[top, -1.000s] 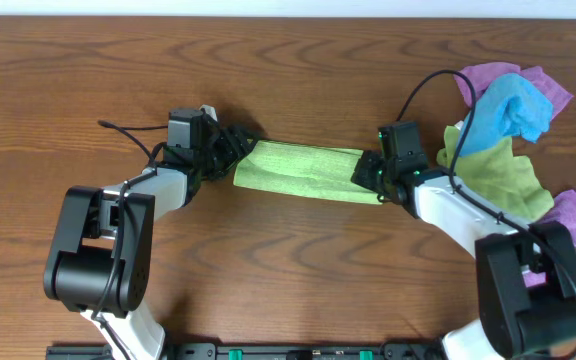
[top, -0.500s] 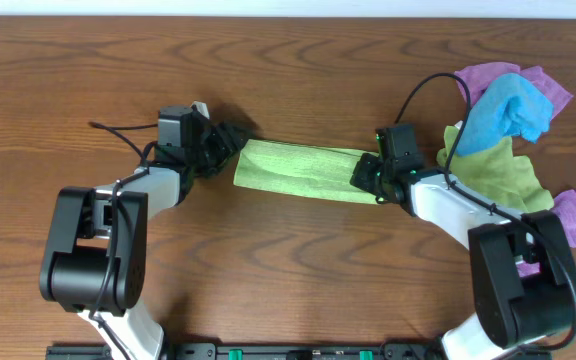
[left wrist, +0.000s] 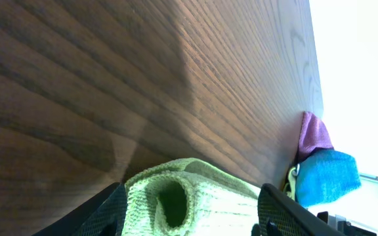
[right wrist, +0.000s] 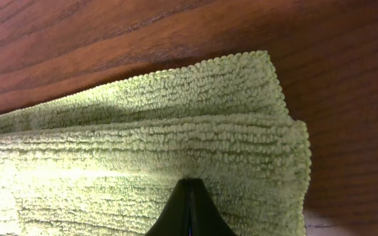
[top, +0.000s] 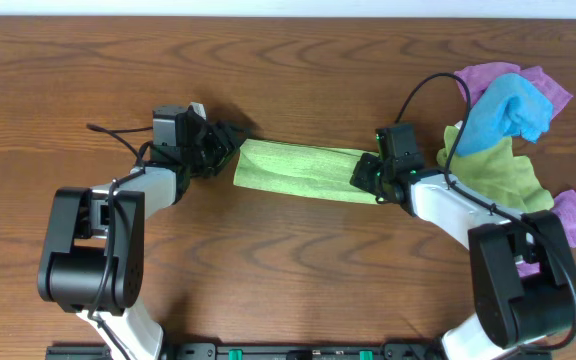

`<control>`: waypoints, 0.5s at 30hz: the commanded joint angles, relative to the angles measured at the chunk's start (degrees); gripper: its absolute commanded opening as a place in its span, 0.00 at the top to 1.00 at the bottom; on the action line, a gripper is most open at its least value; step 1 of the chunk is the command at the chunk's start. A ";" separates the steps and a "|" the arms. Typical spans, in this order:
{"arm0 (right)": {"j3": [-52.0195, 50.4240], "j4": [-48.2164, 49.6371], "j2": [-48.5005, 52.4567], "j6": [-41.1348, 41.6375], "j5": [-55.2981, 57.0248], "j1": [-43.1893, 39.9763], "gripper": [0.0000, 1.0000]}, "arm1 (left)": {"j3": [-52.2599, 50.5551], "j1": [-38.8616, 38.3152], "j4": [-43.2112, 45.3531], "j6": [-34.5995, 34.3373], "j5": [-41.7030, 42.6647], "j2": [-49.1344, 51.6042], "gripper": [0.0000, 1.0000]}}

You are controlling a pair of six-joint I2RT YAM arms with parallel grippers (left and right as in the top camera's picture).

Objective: Fold the cloth

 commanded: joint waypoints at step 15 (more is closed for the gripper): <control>0.42 -0.20 1.42 0.76 0.63 -0.46 0.99 | 1.25 -2.60 0.11 -1.55 -0.52 0.52 0.35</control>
